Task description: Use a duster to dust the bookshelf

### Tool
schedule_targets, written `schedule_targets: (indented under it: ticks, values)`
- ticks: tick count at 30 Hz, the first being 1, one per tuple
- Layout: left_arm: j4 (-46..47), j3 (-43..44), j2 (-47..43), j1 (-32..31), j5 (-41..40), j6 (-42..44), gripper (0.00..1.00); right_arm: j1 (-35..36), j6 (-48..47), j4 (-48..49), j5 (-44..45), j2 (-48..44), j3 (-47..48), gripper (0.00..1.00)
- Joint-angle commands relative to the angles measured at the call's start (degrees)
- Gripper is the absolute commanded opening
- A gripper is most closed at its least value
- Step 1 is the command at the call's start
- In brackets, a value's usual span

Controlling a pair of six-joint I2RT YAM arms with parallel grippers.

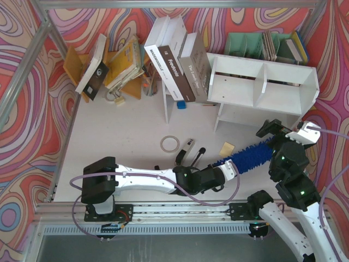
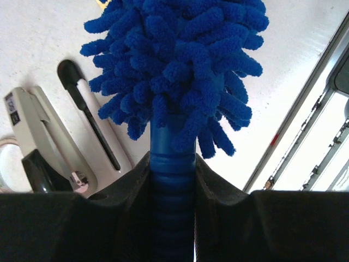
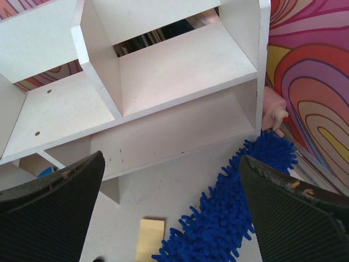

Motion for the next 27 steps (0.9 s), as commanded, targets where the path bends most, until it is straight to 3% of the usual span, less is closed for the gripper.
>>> schedule_targets:
  ticks: [1,16,27]
  values:
    - [0.6,-0.2,-0.1,0.5,-0.4,-4.3,0.00,0.0,-0.8,1.9,-0.1,0.3,-0.4,0.99]
    - [-0.3,-4.5,-1.4,0.5,-6.0,-10.1,0.00,0.0,-0.8,1.8,0.0,0.1,-0.4,0.99]
    - [2.6,-9.0,-7.7,0.5,-19.4,-18.5,0.00,0.0,-0.8,1.6,0.2,-0.3,-0.5,0.99]
